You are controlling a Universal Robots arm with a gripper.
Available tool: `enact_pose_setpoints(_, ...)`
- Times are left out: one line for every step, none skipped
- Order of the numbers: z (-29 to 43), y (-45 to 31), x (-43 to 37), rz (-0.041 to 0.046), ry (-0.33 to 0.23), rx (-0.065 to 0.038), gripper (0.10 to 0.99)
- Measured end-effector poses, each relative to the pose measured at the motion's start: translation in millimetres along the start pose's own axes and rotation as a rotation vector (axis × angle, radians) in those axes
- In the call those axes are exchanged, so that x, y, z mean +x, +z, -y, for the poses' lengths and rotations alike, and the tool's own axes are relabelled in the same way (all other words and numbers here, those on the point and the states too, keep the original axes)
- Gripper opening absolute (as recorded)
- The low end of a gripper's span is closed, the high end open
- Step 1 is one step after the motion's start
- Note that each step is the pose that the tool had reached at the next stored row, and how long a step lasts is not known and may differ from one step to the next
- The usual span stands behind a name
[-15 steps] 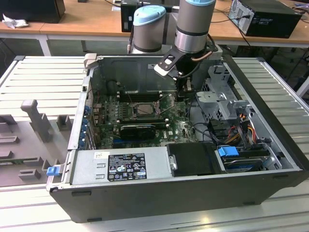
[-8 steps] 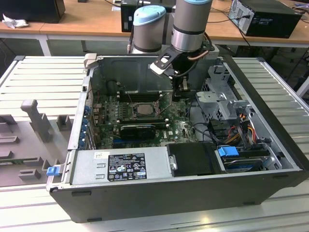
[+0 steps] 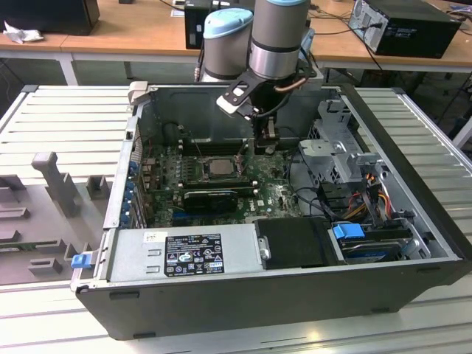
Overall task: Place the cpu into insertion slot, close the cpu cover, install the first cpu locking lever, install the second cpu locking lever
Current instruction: 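Close the cpu cover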
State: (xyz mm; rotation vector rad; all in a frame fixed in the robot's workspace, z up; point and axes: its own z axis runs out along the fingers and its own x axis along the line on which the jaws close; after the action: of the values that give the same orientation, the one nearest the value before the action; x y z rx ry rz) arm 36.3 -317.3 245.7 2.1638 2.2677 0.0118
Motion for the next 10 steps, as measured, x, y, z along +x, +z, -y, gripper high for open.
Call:
enact_pose_setpoints(0.7,0.0,0.0,-0.0001,0.0,0.0,0.106)
enact_pose_setpoints(1.6,0.0,0.1,0.0,0.0,0.0,0.106)
enact_pose_setpoints(2.7,0.0,0.1,-0.0001,0.0,0.0,0.106)
enact_pose_setpoints(3.4,0.0,0.2,0.0,0.0,0.0,0.106)
enact_pose_setpoints(4.2,0.0,0.2,0.0,0.0,0.0,0.106)
enact_pose_setpoints(5.2,0.0,0.3,0.0,0.0,0.0,0.106)
enact_pose_setpoints(6.4,0.0,0.3,0.0,0.0,0.0,0.106)
enact_pose_setpoints(8.0,-0.1,0.4,0.0,0.0,0.0,0.106)
enact_pose_setpoints(9.2,-0.1,0.5,0.0,0.0,0.0,0.106)
enact_pose_setpoints(11.3,-0.1,0.6,0.0,0.0,0.0,0.106)
